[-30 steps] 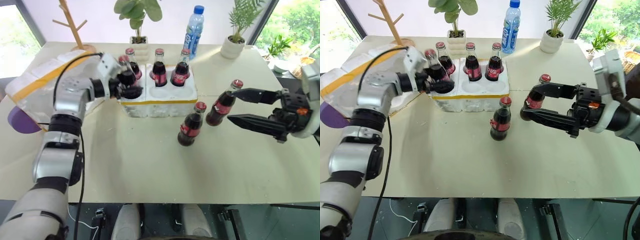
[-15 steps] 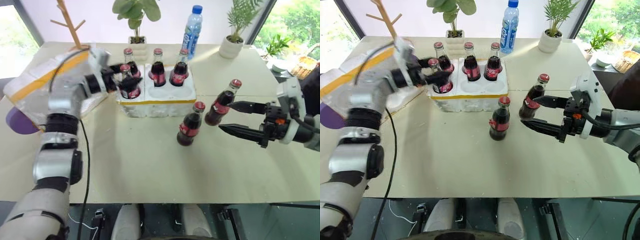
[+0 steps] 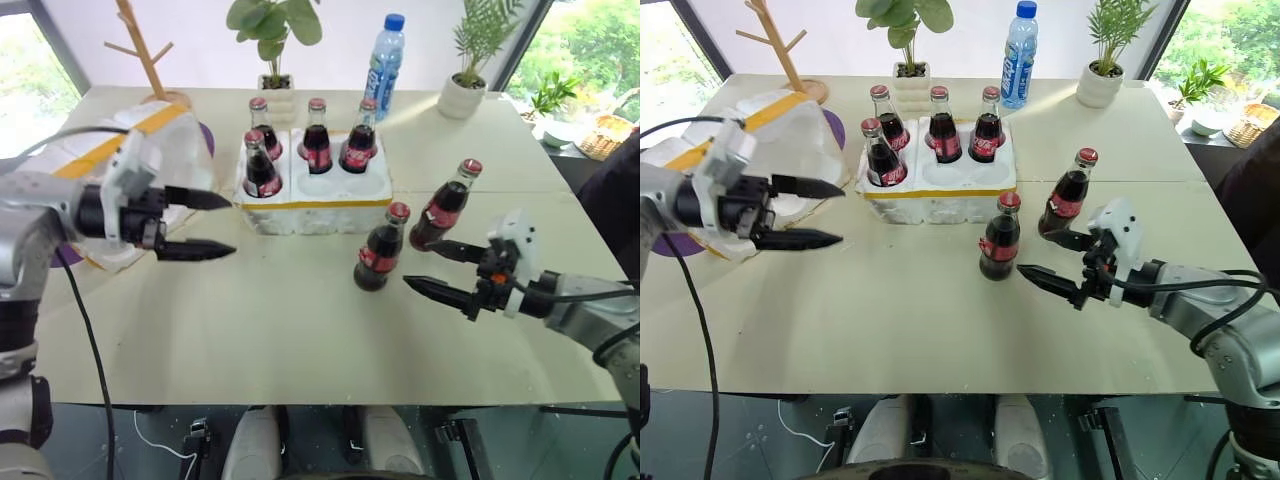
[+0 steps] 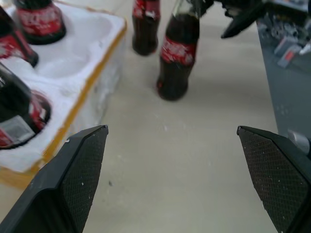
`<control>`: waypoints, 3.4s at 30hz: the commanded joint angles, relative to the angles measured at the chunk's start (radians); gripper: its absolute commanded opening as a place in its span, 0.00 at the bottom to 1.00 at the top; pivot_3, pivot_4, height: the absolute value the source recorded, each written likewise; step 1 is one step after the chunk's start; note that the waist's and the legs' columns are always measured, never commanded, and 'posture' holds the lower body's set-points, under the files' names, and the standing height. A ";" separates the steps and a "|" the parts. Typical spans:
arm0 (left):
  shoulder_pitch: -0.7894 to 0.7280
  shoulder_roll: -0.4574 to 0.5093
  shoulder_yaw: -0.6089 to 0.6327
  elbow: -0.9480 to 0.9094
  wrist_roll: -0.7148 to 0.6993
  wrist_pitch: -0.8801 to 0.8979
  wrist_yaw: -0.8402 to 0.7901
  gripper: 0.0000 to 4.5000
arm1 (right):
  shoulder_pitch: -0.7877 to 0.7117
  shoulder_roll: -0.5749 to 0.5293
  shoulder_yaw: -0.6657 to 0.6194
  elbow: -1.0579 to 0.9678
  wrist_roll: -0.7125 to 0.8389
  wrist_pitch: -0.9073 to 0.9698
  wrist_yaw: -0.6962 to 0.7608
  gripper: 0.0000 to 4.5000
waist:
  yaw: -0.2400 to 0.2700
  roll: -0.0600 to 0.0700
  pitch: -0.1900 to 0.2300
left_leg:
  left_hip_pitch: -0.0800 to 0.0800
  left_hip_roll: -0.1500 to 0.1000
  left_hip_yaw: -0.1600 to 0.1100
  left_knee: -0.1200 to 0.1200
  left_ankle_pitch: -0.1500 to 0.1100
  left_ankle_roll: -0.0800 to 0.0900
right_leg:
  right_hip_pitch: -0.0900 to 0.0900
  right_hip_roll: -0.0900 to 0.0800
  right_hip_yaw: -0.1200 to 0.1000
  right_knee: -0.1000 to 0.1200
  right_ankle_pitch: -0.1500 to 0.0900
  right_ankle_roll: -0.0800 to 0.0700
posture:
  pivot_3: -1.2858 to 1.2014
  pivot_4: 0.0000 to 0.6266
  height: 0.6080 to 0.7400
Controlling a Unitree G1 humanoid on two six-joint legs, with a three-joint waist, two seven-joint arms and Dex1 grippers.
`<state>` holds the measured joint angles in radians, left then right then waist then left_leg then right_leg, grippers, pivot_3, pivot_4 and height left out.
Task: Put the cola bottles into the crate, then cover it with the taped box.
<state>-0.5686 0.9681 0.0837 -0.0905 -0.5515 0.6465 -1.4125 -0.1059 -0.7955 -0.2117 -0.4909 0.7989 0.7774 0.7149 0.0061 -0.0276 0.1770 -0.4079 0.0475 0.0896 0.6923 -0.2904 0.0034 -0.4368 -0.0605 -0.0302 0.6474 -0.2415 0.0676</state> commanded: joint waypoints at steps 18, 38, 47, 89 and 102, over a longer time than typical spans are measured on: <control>-0.007 -0.027 0.029 -0.054 -0.050 0.014 0.110 1.00 | -0.273 0.249 0.230 0.215 -0.188 -0.109 0.002 0.63 | 0.005 0.000 0.000 | 0.000 0.000 0.000 0.001 0.000 0.000 | 0.000 0.003 0.000 0.000 0.000 0.000 | 0.52 0.24 1.00; -0.033 -0.064 0.109 0.006 -0.090 0.028 0.236 1.00 | -1.069 0.503 0.310 0.863 -0.369 -0.325 0.047 0.64 | -0.023 0.007 0.005 | -0.006 0.001 0.003 0.000 0.000 0.000 | -0.008 0.003 0.001 0.002 0.000 -0.001 | 0.52 0.24 1.00; -0.007 -0.062 0.129 -0.012 -0.085 0.019 0.260 1.00 | -1.076 0.572 0.365 1.015 -0.538 -0.435 0.044 0.64 | -0.021 0.007 0.005 | -0.008 0.001 0.003 0.000 0.002 -0.003 | -0.009 0.000 0.000 0.002 0.000 0.000 | 0.52 0.24 1.00; -0.167 -0.181 -0.032 0.135 -0.029 -0.067 0.187 1.00 | -0.572 0.328 -0.065 -0.066 -0.105 0.563 -0.111 0.99 | -0.016 0.006 0.004 | -0.005 0.000 0.000 0.000 0.000 -0.001 | -0.006 0.001 0.000 0.003 0.000 0.000 | 0.52 0.24 1.00; -0.263 -0.248 -0.103 0.223 0.016 -0.117 0.085 1.00 | -0.076 0.102 -0.380 -0.254 -0.119 0.627 -0.196 0.99 | -0.017 0.005 0.004 | -0.004 0.000 0.000 0.000 0.000 0.000 | -0.005 0.002 0.000 0.001 0.000 0.000 | 0.52 0.24 1.00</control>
<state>-0.8072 0.7188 -0.0247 0.1569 -0.5317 0.5367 -1.3139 -0.2019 -0.6825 -0.5850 -0.7406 0.7318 1.5027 0.5391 -0.0106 -0.0223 0.1809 -0.4121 0.0470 0.0893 0.6924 -0.2903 0.0033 -0.4416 -0.0589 -0.0299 0.6488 -0.2413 0.0675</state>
